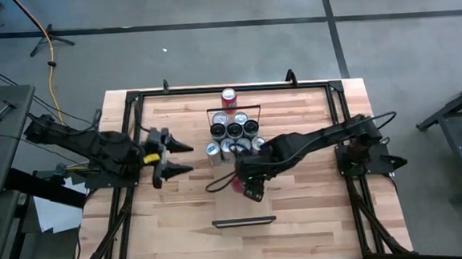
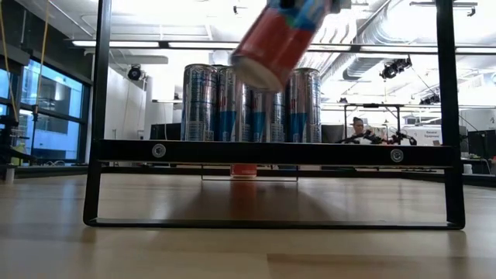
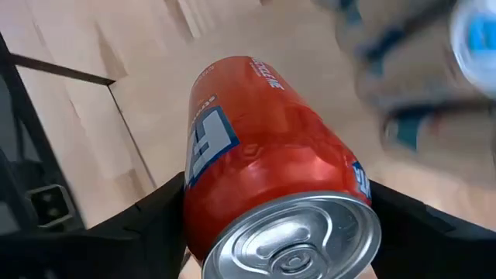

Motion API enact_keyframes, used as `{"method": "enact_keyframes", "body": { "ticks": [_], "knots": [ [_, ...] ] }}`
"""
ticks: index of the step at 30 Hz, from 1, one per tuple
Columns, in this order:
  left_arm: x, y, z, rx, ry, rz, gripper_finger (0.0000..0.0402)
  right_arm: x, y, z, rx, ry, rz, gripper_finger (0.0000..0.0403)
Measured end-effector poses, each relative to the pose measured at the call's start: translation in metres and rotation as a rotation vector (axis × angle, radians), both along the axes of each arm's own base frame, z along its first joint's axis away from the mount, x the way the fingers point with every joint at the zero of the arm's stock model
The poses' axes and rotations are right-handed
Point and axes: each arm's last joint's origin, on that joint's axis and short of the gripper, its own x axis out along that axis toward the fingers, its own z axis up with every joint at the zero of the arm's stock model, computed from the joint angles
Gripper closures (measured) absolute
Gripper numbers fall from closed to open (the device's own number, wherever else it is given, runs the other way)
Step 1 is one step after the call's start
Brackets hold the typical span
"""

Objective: Place canned beverage on shelf
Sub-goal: Put the bottom red soda can on the shelf

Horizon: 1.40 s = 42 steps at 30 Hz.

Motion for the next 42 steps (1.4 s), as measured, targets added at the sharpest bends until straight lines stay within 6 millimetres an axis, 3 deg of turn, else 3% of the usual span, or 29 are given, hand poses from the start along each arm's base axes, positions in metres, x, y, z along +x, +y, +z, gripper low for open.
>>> {"method": "enact_keyframes", "body": {
  "ticks": [5,8,12,13,19,26,32,42],
  "knots": [
    [0.017,-0.023,-0.018,0.04,0.099,-0.071,0.0163,0.019,0.004,-0.006,-0.088,0.04,0.154,0.0112],
    [0.028,-0.04,-0.035,0.071,0.183,-0.07,0.0239,0.024,0.006,-0.013,-0.107,0.079,0.193,0.0112],
    [0.046,-0.061,-0.064,0.12,0.296,-0.06,0.0371,0.023,0.006,-0.021,-0.117,0.119,0.213,0.0112],
    [0.051,-0.065,-0.072,0.122,0.326,-0.056,0.0385,0.023,0.006,-0.022,-0.117,0.125,0.214,0.0112],
    [0.085,-0.083,-0.113,0.145,0.377,-0.005,0.0398,0.023,0.006,-0.026,-0.118,0.135,0.217,0.0112],
    [0.11,-0.086,-0.149,0.224,0.362,0.204,0.0401,0.025,0.007,-0.029,-0.115,0.142,0.253,0.0112],
    [0.12,-0.083,-0.167,0.237,0.391,0.225,0.0401,0.035,0.011,-0.054,-0.098,0.216,0.303,0.0112],
    [0.139,-0.092,-0.19,0.162,0.313,0.191,0.0401,0.037,0.012,-0.057,-0.098,0.217,0.288,0.0112]
  ]
}}
